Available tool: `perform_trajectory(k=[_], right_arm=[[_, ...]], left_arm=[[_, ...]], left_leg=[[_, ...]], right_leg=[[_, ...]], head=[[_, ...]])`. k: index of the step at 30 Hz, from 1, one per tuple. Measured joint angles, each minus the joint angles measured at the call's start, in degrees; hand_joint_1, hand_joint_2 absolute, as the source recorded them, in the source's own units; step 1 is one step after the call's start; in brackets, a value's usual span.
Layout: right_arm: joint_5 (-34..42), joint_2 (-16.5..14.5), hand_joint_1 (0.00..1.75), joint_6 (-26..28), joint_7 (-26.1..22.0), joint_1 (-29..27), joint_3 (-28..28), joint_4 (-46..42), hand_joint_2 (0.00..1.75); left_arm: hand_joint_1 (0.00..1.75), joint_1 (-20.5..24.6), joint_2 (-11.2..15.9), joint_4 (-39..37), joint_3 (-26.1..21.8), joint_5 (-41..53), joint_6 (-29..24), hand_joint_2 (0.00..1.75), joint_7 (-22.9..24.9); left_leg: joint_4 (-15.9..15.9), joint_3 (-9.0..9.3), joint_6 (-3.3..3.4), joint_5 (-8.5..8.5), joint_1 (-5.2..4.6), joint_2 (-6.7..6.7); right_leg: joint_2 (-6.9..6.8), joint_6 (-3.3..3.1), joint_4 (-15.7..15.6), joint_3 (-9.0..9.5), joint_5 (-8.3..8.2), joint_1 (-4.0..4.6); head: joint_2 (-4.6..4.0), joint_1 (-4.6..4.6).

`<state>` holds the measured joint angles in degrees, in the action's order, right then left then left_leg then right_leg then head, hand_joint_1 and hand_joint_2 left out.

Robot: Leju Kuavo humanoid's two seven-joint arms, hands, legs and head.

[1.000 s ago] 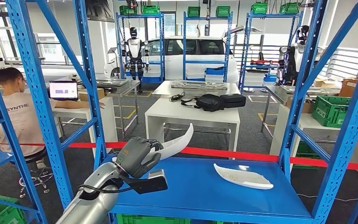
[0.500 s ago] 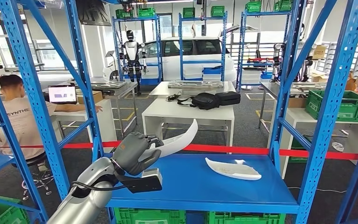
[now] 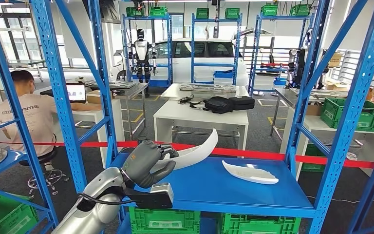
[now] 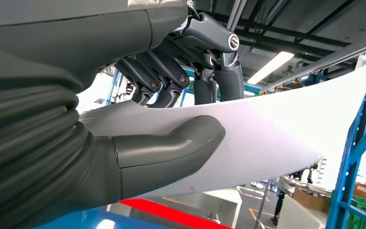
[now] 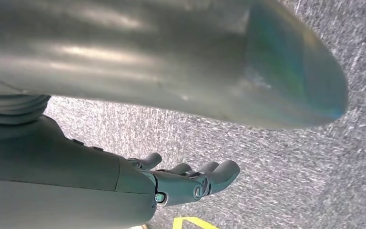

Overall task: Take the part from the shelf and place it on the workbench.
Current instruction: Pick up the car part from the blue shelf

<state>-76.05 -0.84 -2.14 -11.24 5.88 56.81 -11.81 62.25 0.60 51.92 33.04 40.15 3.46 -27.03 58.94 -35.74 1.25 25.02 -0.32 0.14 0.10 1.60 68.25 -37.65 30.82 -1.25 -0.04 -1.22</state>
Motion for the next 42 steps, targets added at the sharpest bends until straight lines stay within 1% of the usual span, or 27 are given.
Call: perform_trajectory(k=[2,3,6,7,9,11,12,13,14,17,18,19,21,22,24,26,27,28,29,31,32,33,36,38,39,41,42], right_arm=[[0.04,0.0,0.0,0.07,-0.04,0.1,0.0,0.0,0.0],[0.05,-0.01,0.0,0.1,-0.05,0.11,0.0,0.0,0.0],[0.05,-0.07,0.0,0.13,-0.05,0.04,0.0,0.01,0.0],[0.05,-0.09,0.0,0.12,-0.05,0.05,0.0,0.01,0.0],[0.05,-0.14,0.0,0.11,-0.05,0.09,0.0,0.01,0.0],[0.04,-0.14,0.0,0.11,-0.04,0.09,0.0,0.01,0.0],[0.04,-0.15,0.0,0.1,-0.04,0.07,0.0,0.01,0.0],[0.04,-0.15,0.0,0.1,-0.04,0.06,0.0,0.01,0.0],[0.04,-0.15,0.0,0.09,-0.04,0.06,0.0,0.01,0.0],[0.04,-0.17,0.0,0.09,-0.04,0.06,0.0,0.01,0.0],[0.04,-0.18,0.0,0.08,-0.04,0.08,0.0,0.01,0.0],[0.04,-0.2,0.0,0.07,-0.04,0.1,0.0,0.01,0.0],[0.0,-0.23,0.0,0.03,-0.02,0.12,0.0,0.01,0.0],[-0.03,-0.25,0.0,0.01,0.0,0.09,0.0,0.01,0.0],[-0.08,-0.28,0.0,0.0,0.03,0.08,0.0,0.01,0.0],[-0.08,-0.28,0.0,-0.03,0.07,0.08,0.0,0.01,0.0],[-0.08,-0.28,0.0,-0.05,0.09,0.06,0.0,0.01,0.0],[-0.09,-0.28,0.0,-0.08,0.11,0.04,0.0,0.01,0.0],[-0.09,-0.29,0.0,-0.1,0.11,0.04,0.0,0.01,0.0],[-0.09,-0.27,0.0,-0.11,0.11,0.1,0.0,0.01,0.0],[-0.09,-0.26,0.0,-0.11,0.1,0.12,0.0,0.01,0.0],[-0.11,-0.25,0.0,-0.13,0.11,0.14,0.0,0.01,0.0],[-0.15,-0.26,0.0,-0.2,0.14,0.12,0.0,0.01,0.0],[-0.17,-0.26,0.0,-0.2,0.14,0.14,0.0,0.01,0.0],[-0.19,-0.26,0.0,-0.2,0.16,0.14,0.0,0.01,0.0],[-0.22,-0.26,0.0,-0.2,0.19,0.15,0.0,0.01,0.0],[-0.22,-0.26,0.0,-0.21,0.2,0.14,0.0,0.01,0.0]], left_arm=[[1.75,-0.02,0.09,0.11,0.25,0.0,-0.36,1.75,0.02],[1.75,-0.02,0.13,0.13,0.33,-0.01,-0.51,1.75,-0.06],[1.75,-0.09,0.3,0.1,0.64,-0.05,-0.8,1.75,-0.34],[1.75,-0.11,0.45,0.09,0.74,-0.08,-0.86,1.75,-0.45],[1.75,-0.17,0.78,0.04,0.91,-0.13,-0.93,1.75,-0.63],[1.75,-0.37,0.97,-0.01,1.14,-0.14,-0.95,1.75,-0.72],[1.75,-0.54,1.03,-0.03,1.27,-0.15,-0.95,1.75,-0.73],[1.75,-0.7,1.09,-0.05,1.4,-0.15,-0.96,1.75,-0.73],[1.75,-0.8,1.13,-0.05,1.52,-0.15,-0.96,1.75,-0.73],[1.75,-0.79,1.13,0.17,1.77,-0.15,-0.99,1.75,-0.73],[1.75,-0.75,1.1,0.26,1.82,-0.16,-1.01,1.75,-0.73],[1.75,-0.74,1.09,0.31,1.87,-0.16,-1.02,1.75,-0.73],[1.75,-0.73,1.12,0.32,1.95,-0.17,-1.03,1.75,-0.7],[1.75,-0.72,1.15,0.33,1.97,-0.17,-1.03,1.75,-0.68],[1.75,-0.71,1.17,0.33,1.98,-0.19,-1.03,1.75,-0.63],[1.75,-0.83,1.18,0.32,1.98,-0.2,-1.03,1.75,-0.62],[1.75,-0.97,1.19,0.31,1.98,-0.2,-1.03,1.75,-0.62],[1.75,-1.09,1.2,0.3,1.98,-0.2,-1.03,1.75,-0.62],[1.75,-1.19,1.22,0.31,1.99,-0.2,-1.03,1.75,-0.62],[1.75,-1.24,1.28,0.33,2.0,-0.2,-1.03,1.75,-0.62],[1.75,-1.21,1.32,0.35,2.0,-0.2,-1.03,1.75,-0.6],[1.75,-1.2,1.34,0.36,2.01,-0.2,-1.03,1.75,-0.58],[1.75,-1.18,1.38,0.34,2.04,-0.22,-1.01,1.75,-0.54],[1.75,-1.15,1.5,0.3,2.05,-0.22,-0.99,1.75,-0.49],[1.75,-1.15,1.58,0.25,2.05,-0.22,-0.99,1.75,-0.47],[1.75,-1.24,1.69,0.11,2.14,-0.22,-0.98,1.75,-0.44],[1.75,-1.33,1.7,0.0,2.21,-0.22,-0.97,1.75,-0.4]], left_leg=[[0.36,-0.56,-0.52,-0.37,-0.15,0.05],[0.41,-0.71,-0.86,-0.6,-0.2,0.07],[0.18,-1.03,-1.95,-1.26,-0.18,0.05],[0.76,-1.42,-2.27,-0.66,-0.15,0.0],[5.27,-3.29,-2.88,2.78,0.04,-0.11],[13.04,-5.9,-3.4,7.26,0.23,-0.12],[15.73,-6.57,-3.54,8.49,0.3,-0.12],[16.36,-6.2,-3.57,8.68,0.34,-0.12],[14.48,-4.6,-3.48,7.84,0.36,-0.12],[2.39,3.05,-2.58,4.6,0.14,-0.13],[0.09,4.37,-2.22,4.22,0.0,-0.15],[-0.61,4.65,-1.89,4.21,-0.18,-0.18],[-0.74,4.48,-1.15,3.42,-0.24,-0.18],[-0.98,4.33,-0.72,2.96,-0.16,-0.12],[-1.45,3.81,0.03,1.98,0.14,0.04],[-1.37,2.83,0.3,1.32,0.13,0.09],[-1.23,2.31,0.27,1.03,0.12,0.09],[-1.04,1.81,0.2,0.8,0.12,0.09],[-0.79,1.36,0.09,0.61,0.13,0.08],[-0.2,0.66,-0.18,0.41,0.17,0.09],[0.08,0.4,-0.39,0.34,0.1,0.1],[0.24,0.21,-0.67,0.23,0.02,0.11],[0.0,-0.02,-1.76,-0.33,-0.11,0.08],[1.23,-0.75,-2.43,0.8,-0.01,0.0],[3.61,-1.77,-2.76,2.51,0.06,-0.04],[11.21,-4.71,-3.31,6.98,0.23,-0.08],[14.66,-5.88,-3.46,8.53,0.3,-0.08]], right_leg=[[0.03,-0.56,-6.9,4.27,-1.62,0.27],[0.07,-0.9,-8.54,5.09,-1.9,0.42],[0.08,-2.03,-9.12,4.67,-2.81,0.47],[0.02,-2.46,-9.31,4.48,-3.23,0.33],[-0.12,-3.09,-9.61,3.86,-4.06,0.11],[-0.16,-3.3,-9.6,2.89,-4.75,0.11],[-0.18,-3.29,-9.57,2.41,-5.09,0.12],[-0.18,-3.25,-9.53,1.97,-5.43,0.12],[-0.15,-3.16,-9.47,1.6,-5.73,0.12],[-0.11,-2.56,-9.23,0.84,-6.46,0.21],[-0.11,-2.24,-9.2,0.7,-6.69,0.24],[-0.12,-1.86,-9.26,0.61,-6.95,0.25],[-0.12,-1.11,-9.46,0.5,-7.39,0.09],[-0.09,-0.8,-9.07,0.27,-6.97,0.05],[-0.03,-0.31,-5.22,-1.38,-3.92,0.0],[0.0,0.08,2.41,-4.28,0.49,0.05],[-0.01,0.2,5.41,-5.22,1.81,0.05],[-0.01,0.25,6.53,-5.19,2.14,0.06],[-0.02,0.23,5.23,-3.94,1.45,0.05],[-0.06,-0.03,-2.37,0.99,-0.93,0.05],[-0.04,-0.28,-5.87,3.03,-1.79,0.16],[0.0,-0.6,-8.1,4.23,-2.22,0.27],[0.08,-1.71,-8.98,4.28,-2.86,0.48],[-0.03,-2.58,-9.29,4.05,-3.49,0.29],[-0.09,-2.96,-9.44,3.84,-3.81,0.19],[-0.15,-3.33,-9.43,3.18,-4.31,0.2],[-0.16,-3.35,-9.39,2.8,-4.55,0.21]], head=[[0.0,-0.01],[0.0,0.01],[0.0,0.06],[0.0,0.09],[0.0,0.16],[0.0,0.21],[0.0,0.21],[0.0,0.21],[0.0,0.22],[0.0,0.22],[0.0,0.21],[0.0,0.2],[0.0,0.19],[0.0,0.17],[0.0,0.11],[0.0,0.07],[0.0,0.05],[0.0,0.04],[0.0,0.03],[0.0,0.02],[0.0,0.01],[0.0,0.02],[0.0,0.04],[0.0,0.09],[0.0,0.12],[0.0,0.17],[0.0,0.17]])
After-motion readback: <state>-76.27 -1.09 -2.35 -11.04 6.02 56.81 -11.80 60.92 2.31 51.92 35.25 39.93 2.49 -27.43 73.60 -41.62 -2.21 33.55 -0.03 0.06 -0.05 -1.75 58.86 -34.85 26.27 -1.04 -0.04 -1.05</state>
